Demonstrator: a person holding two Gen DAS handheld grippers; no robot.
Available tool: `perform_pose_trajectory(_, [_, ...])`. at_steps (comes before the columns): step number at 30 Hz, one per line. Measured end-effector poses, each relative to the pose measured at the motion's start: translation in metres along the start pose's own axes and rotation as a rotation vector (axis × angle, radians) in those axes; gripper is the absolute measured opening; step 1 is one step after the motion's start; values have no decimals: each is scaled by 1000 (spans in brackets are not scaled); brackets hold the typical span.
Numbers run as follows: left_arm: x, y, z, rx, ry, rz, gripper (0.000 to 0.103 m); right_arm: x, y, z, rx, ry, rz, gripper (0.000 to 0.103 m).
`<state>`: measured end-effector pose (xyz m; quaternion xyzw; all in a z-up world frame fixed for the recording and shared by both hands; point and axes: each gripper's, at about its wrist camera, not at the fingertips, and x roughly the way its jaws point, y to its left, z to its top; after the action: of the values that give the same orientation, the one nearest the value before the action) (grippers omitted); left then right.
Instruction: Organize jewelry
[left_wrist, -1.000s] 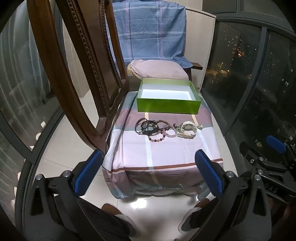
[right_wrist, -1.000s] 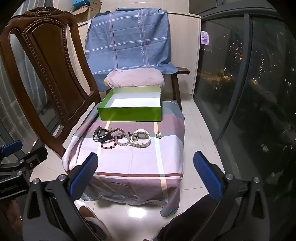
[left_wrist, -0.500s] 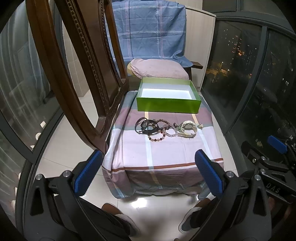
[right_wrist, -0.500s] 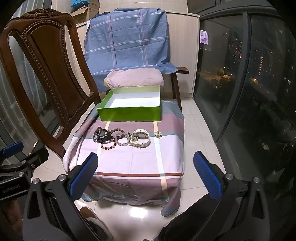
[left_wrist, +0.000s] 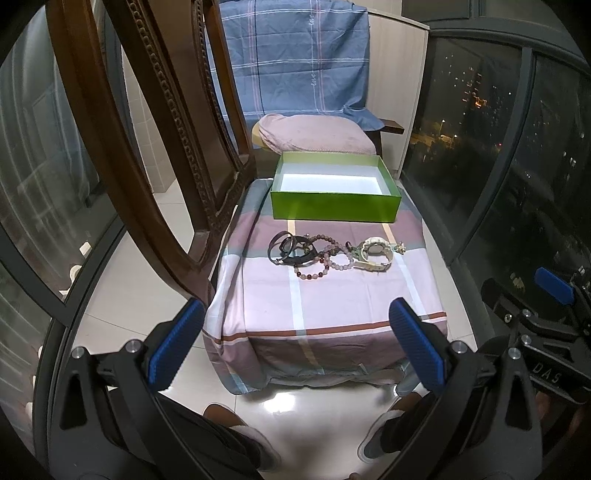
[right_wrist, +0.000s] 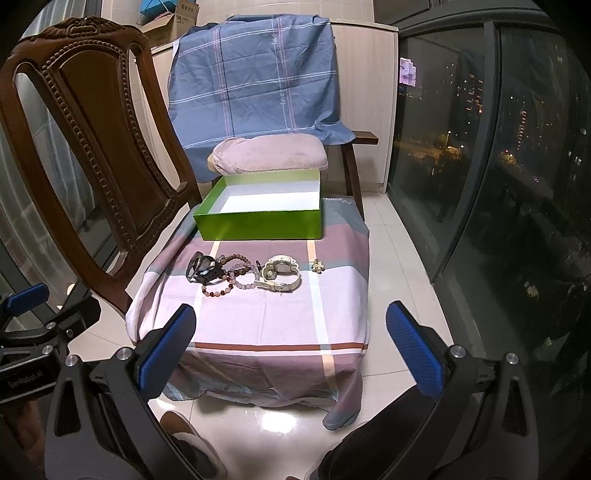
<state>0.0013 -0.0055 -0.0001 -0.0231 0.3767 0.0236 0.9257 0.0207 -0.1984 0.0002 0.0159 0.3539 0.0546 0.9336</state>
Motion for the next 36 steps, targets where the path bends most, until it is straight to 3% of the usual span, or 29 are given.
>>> perform_pose_trajectory(36, [7, -4, -2, 9, 22, 0, 99, 5, -2, -4, 12, 7, 0, 100])
